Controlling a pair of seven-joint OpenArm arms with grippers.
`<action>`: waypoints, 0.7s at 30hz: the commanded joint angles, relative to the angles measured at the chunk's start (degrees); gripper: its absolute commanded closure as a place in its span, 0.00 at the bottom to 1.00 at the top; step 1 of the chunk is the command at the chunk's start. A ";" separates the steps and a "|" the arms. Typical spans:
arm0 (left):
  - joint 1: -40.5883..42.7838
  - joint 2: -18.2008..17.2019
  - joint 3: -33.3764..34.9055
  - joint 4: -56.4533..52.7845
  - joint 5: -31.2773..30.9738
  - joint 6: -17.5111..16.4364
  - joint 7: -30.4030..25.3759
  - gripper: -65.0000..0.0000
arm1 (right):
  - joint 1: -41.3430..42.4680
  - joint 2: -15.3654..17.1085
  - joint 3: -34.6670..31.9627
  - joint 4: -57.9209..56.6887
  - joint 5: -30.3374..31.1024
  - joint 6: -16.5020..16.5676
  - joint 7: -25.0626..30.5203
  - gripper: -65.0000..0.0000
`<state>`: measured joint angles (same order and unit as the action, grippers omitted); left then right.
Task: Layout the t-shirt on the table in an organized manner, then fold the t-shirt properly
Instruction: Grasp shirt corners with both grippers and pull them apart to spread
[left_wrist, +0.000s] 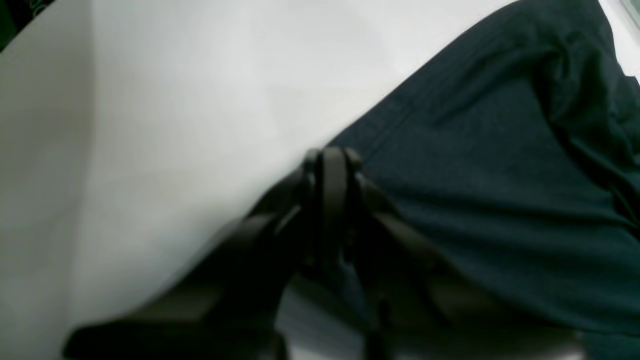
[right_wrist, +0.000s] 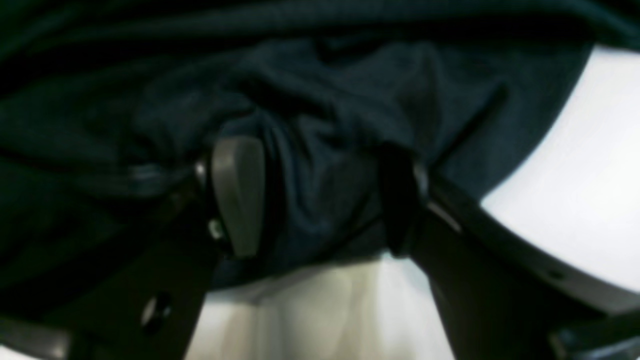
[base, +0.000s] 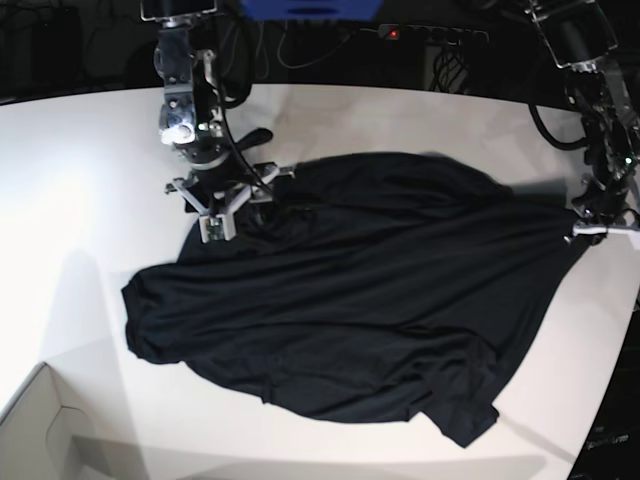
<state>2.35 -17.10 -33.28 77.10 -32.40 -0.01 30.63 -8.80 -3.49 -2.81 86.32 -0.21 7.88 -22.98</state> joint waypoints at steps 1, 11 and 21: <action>-0.55 -0.96 -0.35 0.92 -0.08 -0.30 -1.14 0.99 | 0.23 0.19 -0.05 0.40 0.16 0.43 -0.71 0.52; -1.07 -0.96 -0.35 0.92 -0.17 -0.30 -1.14 0.99 | -14.02 1.42 0.39 12.45 0.16 0.34 -0.27 1.00; -2.75 -0.61 -0.26 -2.95 -0.26 -0.30 -1.14 0.99 | -23.51 3.71 0.22 18.86 0.25 0.43 -0.71 0.99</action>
<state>0.01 -16.82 -33.23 73.52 -32.60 -0.21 30.59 -31.90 0.10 -2.68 104.16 -0.19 7.92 -24.56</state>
